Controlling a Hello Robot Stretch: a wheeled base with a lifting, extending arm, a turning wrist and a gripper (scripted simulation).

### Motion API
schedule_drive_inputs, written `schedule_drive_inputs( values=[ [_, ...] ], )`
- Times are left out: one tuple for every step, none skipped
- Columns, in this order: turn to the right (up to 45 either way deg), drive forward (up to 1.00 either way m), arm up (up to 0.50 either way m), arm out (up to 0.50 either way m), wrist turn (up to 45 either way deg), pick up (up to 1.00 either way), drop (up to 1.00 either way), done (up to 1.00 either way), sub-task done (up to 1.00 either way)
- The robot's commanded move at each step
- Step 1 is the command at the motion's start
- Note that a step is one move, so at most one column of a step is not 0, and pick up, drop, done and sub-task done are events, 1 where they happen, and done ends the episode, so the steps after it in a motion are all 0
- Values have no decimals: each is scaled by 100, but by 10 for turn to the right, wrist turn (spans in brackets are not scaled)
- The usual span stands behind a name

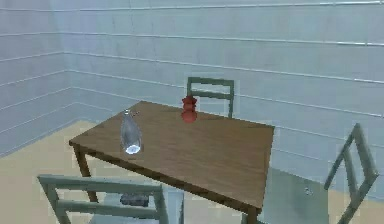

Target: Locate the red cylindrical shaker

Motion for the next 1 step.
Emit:
schedule_drive_inputs(
  values=[
    [0, 0, 0, 0, 0, 0, 0, 100, 0]
  ],
)
